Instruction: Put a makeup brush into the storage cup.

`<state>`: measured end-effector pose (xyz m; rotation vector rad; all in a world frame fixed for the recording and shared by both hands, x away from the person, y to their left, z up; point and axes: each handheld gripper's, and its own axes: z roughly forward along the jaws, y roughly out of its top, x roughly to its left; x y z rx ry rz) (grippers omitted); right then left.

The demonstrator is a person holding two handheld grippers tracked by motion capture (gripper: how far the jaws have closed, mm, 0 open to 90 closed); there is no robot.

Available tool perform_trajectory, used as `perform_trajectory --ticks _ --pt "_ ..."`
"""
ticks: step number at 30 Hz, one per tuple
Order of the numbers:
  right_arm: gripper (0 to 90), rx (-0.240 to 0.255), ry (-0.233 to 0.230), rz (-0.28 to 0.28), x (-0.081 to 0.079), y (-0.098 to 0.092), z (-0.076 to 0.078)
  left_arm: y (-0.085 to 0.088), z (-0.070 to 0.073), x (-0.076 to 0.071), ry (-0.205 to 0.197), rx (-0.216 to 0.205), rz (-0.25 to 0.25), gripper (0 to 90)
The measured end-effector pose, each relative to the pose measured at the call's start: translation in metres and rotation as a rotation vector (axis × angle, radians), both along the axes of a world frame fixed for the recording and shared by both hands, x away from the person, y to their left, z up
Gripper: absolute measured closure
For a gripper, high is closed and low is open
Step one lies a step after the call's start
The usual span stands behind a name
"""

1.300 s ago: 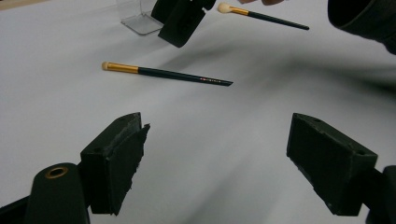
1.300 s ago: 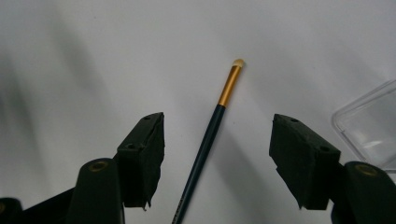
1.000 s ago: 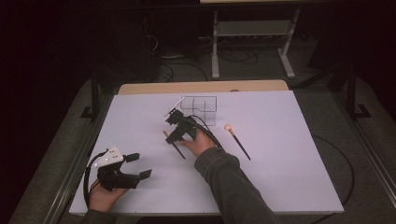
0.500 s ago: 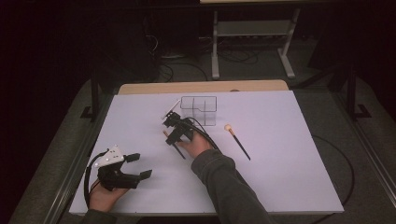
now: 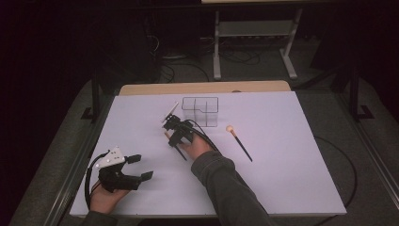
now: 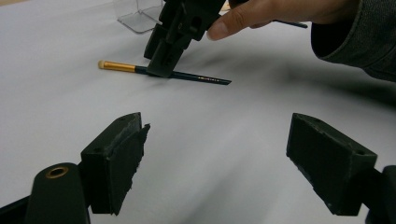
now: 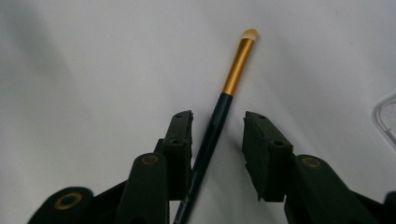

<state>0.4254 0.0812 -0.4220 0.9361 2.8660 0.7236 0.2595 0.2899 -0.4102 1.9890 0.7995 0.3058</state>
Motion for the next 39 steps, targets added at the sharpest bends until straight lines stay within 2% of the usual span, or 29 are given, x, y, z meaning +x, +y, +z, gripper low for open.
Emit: perform_trajectory --ticks 5,14,21,27,33,37,39 --pt "67.6 -0.026 -0.008 0.008 -0.002 0.002 -0.001 -0.001 0.0 0.0 0.002 0.002 -0.003 18.1" --pt "72.2 -0.041 -0.018 0.011 -0.003 0.004 -0.001 -0.001 0.0 0.001 0.002 0.006 -0.005 18.2" --pt "76.8 -0.086 -0.044 0.013 -0.005 0.007 -0.001 0.0 0.0 0.0 0.004 0.002 -0.002 18.3" --pt "81.7 -0.102 -0.051 0.02 -0.007 0.01 0.0 -0.001 0.0 0.001 0.003 0.002 -0.002 18.4" --pt "82.5 -0.104 -0.042 0.024 -0.006 0.01 0.0 0.0 0.0 0.001 0.005 0.001 0.0 18.5" --pt "82.7 -0.079 -0.019 0.032 -0.003 0.007 0.0 0.0 0.0 0.001 0.005 -0.001 0.003 18.6" --pt "82.7 -0.082 -0.017 0.025 -0.002 0.005 0.001 0.0 -0.001 0.001 0.007 -0.005 0.005 18.6"
